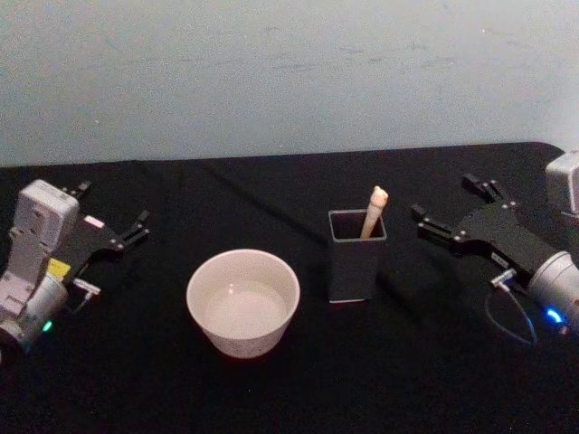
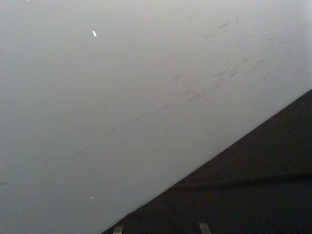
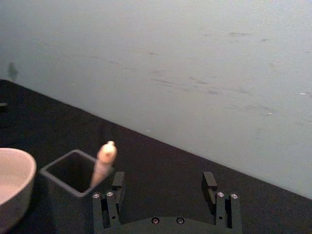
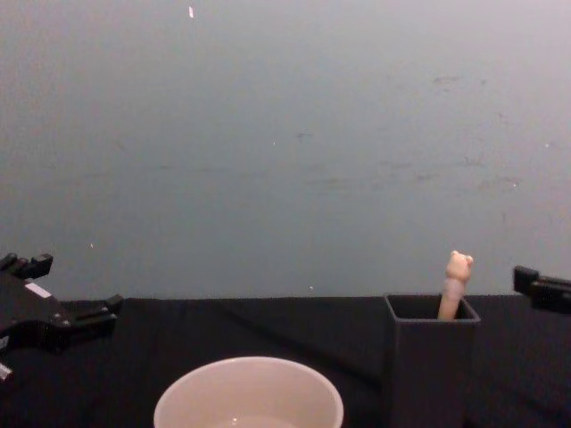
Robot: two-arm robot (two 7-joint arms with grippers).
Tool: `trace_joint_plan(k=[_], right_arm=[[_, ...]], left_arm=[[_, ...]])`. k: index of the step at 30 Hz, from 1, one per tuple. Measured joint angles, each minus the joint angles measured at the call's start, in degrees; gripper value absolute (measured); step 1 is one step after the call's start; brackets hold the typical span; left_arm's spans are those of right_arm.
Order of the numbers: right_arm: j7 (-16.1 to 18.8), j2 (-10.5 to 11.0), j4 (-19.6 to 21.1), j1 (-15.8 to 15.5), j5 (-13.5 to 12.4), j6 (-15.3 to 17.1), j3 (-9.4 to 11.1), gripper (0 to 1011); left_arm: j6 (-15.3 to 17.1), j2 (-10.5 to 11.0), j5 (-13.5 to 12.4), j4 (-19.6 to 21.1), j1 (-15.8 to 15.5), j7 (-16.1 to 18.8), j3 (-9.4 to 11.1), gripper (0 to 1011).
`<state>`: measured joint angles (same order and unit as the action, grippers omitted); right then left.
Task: Pick up the stirring spoon with one hand, stir inside the cup, then place it back in its original position.
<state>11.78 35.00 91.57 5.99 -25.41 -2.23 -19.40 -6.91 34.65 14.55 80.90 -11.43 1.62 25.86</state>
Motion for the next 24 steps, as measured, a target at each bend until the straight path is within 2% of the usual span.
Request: trace_joint_plan(k=[15,24], right_arm=[[5.7,-3.4,-0.8,2.6,-0.6,3.5,-1.1,1002],[7.7,-5.8,-2.6,4.7,-0.5,5.5,-1.4,1002]], left_arm=[[0.0,0.0,0.0,0.0,0.0,0.0,0.0,1001],[0.0,0.0,0.0,0.0,0.0,0.0,0.0,1001]])
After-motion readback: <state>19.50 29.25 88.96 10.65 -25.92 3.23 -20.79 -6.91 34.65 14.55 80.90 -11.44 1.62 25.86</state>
